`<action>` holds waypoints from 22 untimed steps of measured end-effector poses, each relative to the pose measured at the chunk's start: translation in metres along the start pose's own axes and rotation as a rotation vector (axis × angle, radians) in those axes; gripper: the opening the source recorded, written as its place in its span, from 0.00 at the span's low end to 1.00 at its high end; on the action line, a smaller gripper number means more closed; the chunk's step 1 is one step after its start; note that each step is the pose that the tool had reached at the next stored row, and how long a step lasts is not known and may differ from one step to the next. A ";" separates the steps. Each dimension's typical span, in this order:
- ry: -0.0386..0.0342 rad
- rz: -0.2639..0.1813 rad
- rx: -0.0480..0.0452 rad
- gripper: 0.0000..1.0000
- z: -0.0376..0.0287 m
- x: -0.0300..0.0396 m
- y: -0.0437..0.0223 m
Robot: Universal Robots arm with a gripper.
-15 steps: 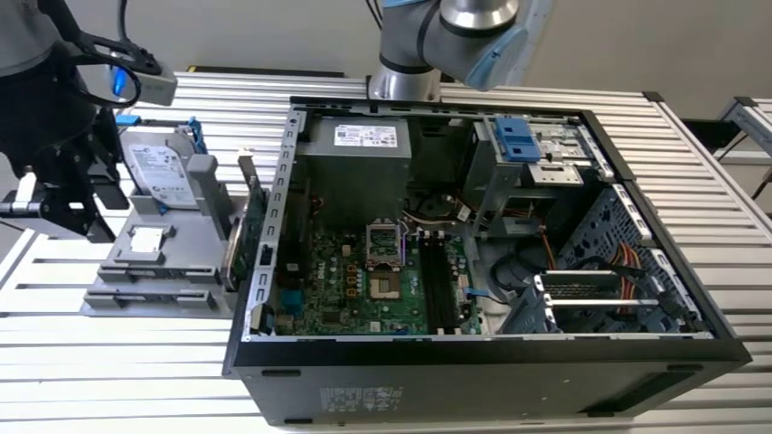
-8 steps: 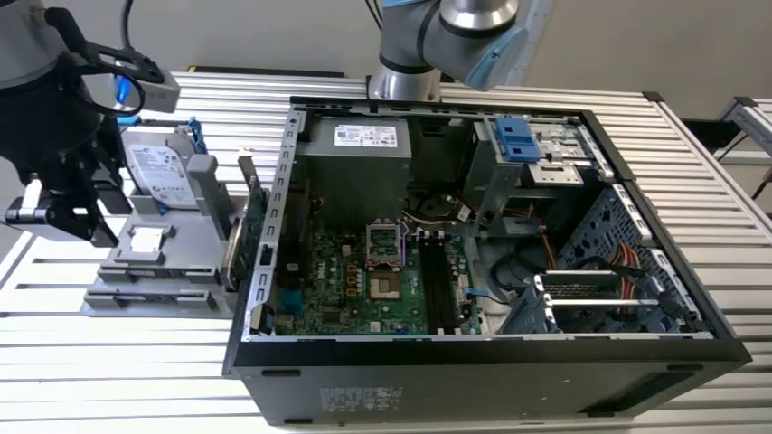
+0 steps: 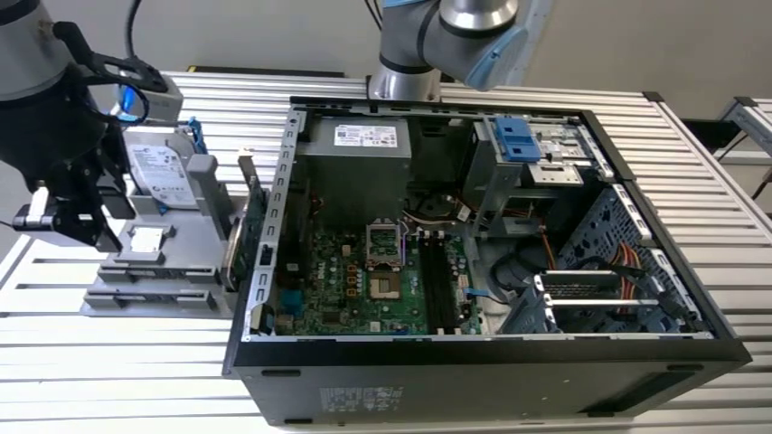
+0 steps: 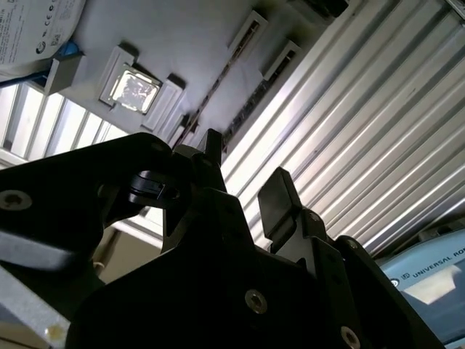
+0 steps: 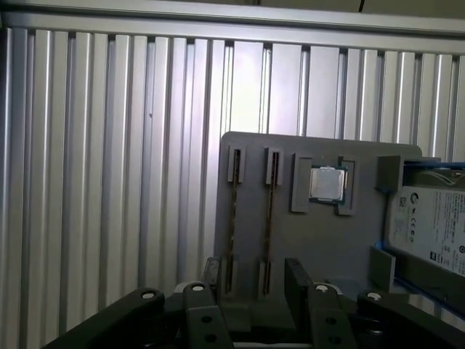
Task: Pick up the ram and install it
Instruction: 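Pick up the ram and move it above insertion slot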
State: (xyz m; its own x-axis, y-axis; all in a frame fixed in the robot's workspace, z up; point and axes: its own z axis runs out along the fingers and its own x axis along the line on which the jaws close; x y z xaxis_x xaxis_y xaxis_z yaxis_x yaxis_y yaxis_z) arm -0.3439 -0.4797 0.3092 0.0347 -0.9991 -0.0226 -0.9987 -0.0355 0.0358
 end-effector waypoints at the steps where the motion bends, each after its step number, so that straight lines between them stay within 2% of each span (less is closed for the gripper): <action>1: -0.0001 0.000 0.0000 1.00 0.0011 -0.0001 0.0000; 22: -0.0001 0.001 0.0001 1.00 0.0196 -0.0010 -0.0007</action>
State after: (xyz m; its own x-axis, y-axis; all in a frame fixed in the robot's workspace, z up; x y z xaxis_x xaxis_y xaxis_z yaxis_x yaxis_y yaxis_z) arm -0.3439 -0.4783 0.2897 0.0341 -0.9992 -0.0226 -0.9988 -0.0349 0.0357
